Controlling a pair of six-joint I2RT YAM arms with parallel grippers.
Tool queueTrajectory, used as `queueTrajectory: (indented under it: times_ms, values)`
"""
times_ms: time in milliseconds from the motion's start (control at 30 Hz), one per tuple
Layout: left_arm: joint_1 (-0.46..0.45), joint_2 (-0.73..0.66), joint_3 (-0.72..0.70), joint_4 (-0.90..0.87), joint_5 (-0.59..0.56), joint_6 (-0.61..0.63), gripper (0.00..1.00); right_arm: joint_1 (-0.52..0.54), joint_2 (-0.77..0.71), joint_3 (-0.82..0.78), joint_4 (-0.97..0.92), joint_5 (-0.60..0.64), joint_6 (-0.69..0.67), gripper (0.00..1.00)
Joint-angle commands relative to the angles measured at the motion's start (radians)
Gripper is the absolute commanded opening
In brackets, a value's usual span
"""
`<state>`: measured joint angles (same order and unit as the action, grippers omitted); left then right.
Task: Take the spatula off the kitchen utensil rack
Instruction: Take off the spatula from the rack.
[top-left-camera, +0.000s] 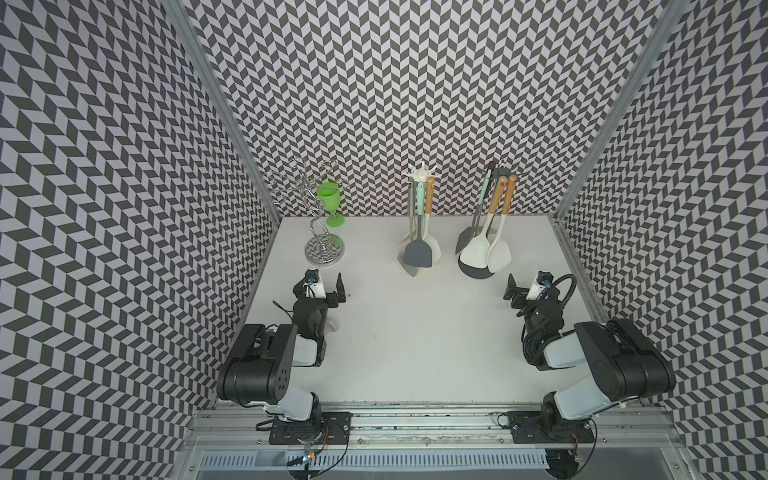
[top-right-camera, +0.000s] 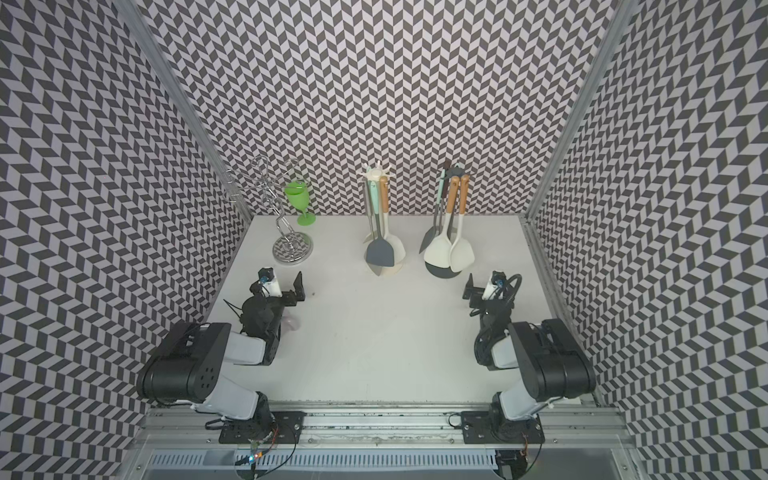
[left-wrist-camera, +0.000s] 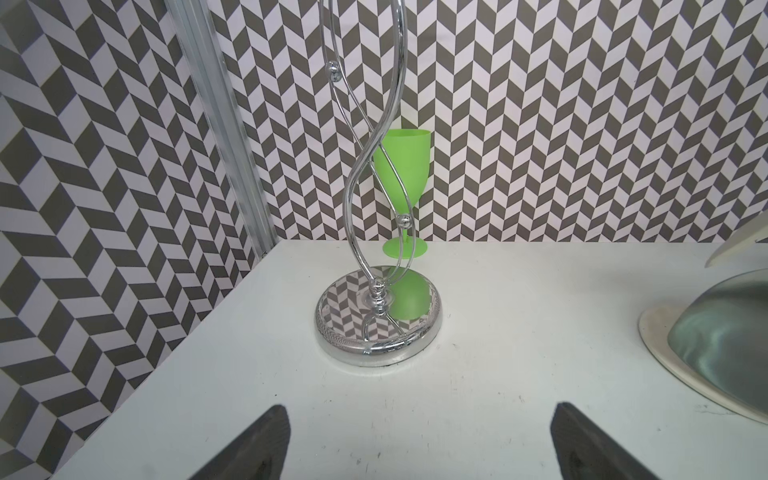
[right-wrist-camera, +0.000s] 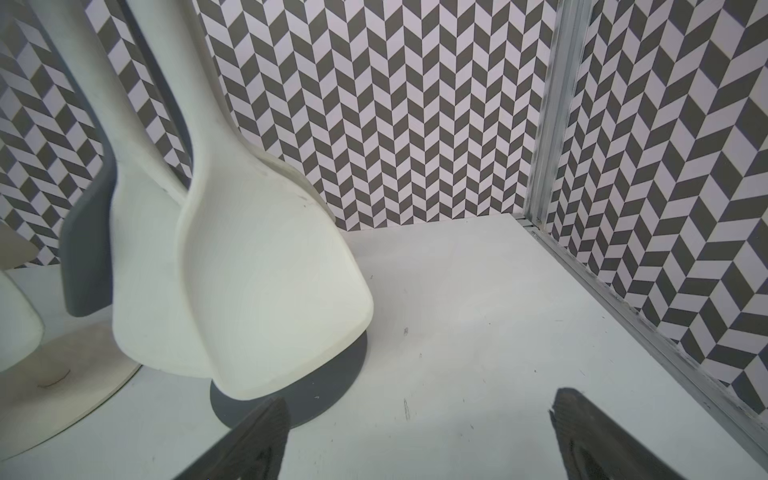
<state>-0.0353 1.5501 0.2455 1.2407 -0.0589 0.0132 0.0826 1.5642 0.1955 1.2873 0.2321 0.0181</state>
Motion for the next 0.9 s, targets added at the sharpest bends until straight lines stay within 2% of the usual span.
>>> queueTrajectory:
  times_ms: [0, 867]
  values:
    - [-0.006, 0.003, 0.001, 0.031, -0.007, 0.011, 1.0, -0.003, 0.009, 0.015, 0.088, 0.009, -0.01, 1.0]
    - [0.004, 0.004, 0.009, 0.016, 0.014, 0.005, 1.0, -0.004, 0.01, 0.016, 0.087, 0.009, -0.009, 1.0]
